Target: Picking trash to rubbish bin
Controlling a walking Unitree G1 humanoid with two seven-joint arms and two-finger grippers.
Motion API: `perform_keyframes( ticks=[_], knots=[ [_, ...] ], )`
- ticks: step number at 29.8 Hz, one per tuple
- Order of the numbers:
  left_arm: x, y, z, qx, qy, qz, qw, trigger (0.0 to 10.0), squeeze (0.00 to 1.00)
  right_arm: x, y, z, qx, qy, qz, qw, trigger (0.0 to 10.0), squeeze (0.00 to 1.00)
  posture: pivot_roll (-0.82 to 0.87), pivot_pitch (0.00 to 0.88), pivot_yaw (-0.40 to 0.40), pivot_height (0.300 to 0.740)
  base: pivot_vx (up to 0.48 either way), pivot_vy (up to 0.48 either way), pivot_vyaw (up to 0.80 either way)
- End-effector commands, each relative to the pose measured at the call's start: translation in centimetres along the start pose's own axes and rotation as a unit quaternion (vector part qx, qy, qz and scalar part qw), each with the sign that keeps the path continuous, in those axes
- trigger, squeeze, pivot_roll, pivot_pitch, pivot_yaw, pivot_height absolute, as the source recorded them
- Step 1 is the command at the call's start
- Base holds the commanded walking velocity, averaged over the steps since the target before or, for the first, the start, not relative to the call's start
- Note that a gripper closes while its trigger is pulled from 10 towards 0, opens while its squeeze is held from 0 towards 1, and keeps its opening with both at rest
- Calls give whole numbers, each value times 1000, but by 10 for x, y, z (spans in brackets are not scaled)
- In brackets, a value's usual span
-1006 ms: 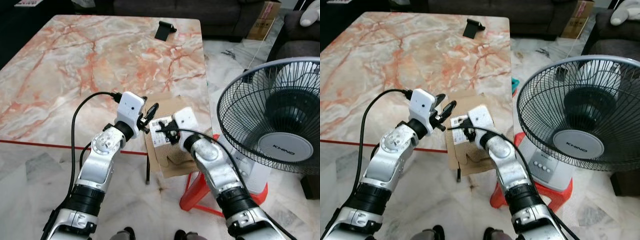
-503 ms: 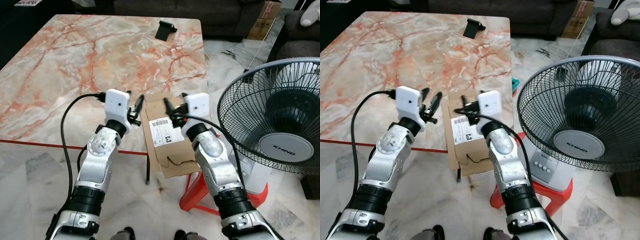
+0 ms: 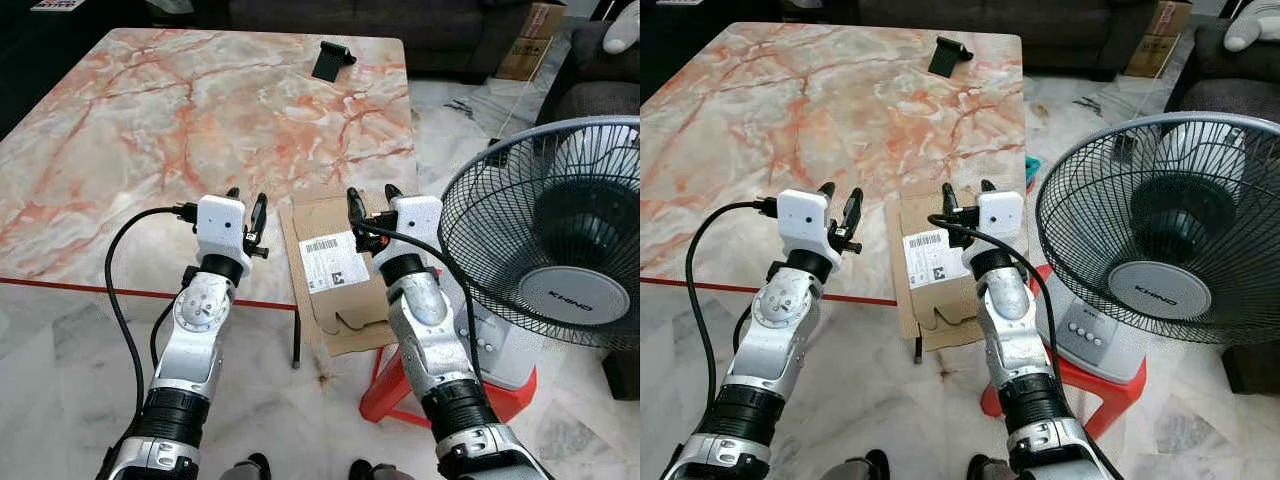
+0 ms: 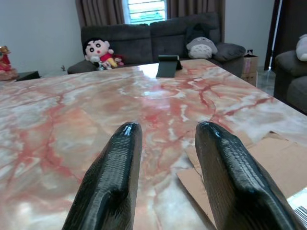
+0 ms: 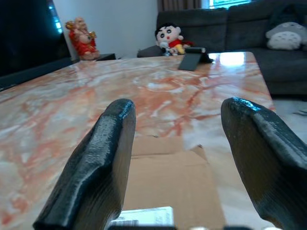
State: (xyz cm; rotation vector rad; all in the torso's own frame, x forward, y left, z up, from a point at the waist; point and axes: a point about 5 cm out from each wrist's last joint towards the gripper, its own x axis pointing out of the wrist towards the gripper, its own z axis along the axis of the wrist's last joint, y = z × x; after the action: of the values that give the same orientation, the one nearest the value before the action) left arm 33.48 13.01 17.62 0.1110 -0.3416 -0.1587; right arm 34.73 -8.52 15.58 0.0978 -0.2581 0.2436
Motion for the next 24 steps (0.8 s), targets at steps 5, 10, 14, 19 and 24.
perform_keyframes(
  ticks=[5, 10, 14, 19, 24],
  knots=[
    [3, -4, 1, 9, -5, -9, 1000, 10000, 0, 1, 1, 1, 5, -9, -1, 1000, 10000, 0, 70, 163, -10, 740, 0, 0, 0],
    [3, -4, 1, 8, -8, -10, 1000, 10000, 0, 1, 1, 0, 5, -11, -1, 1000, 10000, 0, 69, 161, -11, 740, 0, 0, 0],
    [3, -5, 1, 8, -9, -11, 1000, 10000, 0, 1, 2, -1, 5, -12, 0, 1000, 10000, 0, 69, 156, -12, 740, 0, 0, 0],
    [3, -6, 1, 6, -10, -16, 1000, 10000, 0, 2, 2, -1, 5, -12, 0, 1000, 10000, 0, 69, 148, -11, 740, -149, 0, 0],
    [4, -8, 2, 5, -12, -21, 1000, 10000, 0, 2, 3, -2, 6, -12, 2, 1000, 10000, 0, 68, 141, -9, 740, -256, 0, 0]
  ],
)
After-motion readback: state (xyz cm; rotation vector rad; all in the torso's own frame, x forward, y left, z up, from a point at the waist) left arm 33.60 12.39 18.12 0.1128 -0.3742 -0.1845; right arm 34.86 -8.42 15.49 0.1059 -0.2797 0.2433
